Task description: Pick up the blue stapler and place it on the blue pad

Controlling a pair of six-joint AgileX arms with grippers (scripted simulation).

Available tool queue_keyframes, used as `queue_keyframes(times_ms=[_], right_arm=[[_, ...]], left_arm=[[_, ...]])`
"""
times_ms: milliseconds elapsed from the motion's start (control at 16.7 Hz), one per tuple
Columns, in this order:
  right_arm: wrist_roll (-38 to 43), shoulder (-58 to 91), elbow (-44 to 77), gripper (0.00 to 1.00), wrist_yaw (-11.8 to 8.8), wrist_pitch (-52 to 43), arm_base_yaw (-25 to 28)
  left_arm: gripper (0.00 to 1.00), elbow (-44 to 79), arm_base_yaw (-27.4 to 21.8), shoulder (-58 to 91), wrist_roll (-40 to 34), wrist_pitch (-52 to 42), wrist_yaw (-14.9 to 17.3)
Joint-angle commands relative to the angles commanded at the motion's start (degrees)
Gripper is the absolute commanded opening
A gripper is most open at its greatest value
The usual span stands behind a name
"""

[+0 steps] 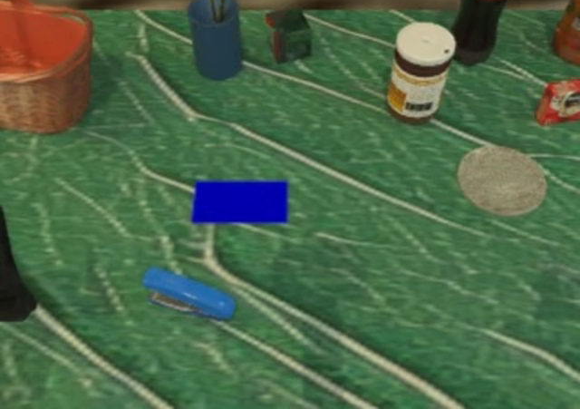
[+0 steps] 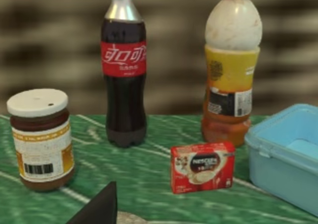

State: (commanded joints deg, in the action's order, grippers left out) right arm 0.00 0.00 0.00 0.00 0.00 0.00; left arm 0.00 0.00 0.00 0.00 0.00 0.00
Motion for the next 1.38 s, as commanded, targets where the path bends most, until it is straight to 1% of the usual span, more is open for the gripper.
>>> queue_keyframes(times_ms=[120, 240, 420, 660, 1140, 1380], right_arm=[[0.0, 0.0, 0.0, 1.0, 0.0, 0.0, 0.0], [0.0, 0.0, 0.0, 1.0, 0.0, 0.0, 0.0], [0.0, 0.0, 0.0, 1.0, 0.0, 0.0, 0.0], [0.0, 0.0, 0.0, 1.0, 0.0, 0.0, 0.0], [0.0, 0.0, 0.0, 1.0, 0.0, 0.0, 0.0], [0.0, 0.0, 0.0, 1.0, 0.0, 0.0, 0.0]], left_arm=[[1.0, 0.02, -0.01, 0.02, 0.02, -0.02, 0.0], [1.0, 1.8, -0.84, 1.83, 1.76, -1.44, 0.08], [1.0, 8.55, -3.61, 9.15, 8.33, -6.74, 0.07], [1.0, 22.39, -9.16, 27.19, 22.2, -18.22, -0.24], [1.0, 53.16, -22.35, 73.84, 54.36, -45.63, -0.55], [1.0, 65.68, -27.68, 91.18, 67.15, -56.17, -0.63]])
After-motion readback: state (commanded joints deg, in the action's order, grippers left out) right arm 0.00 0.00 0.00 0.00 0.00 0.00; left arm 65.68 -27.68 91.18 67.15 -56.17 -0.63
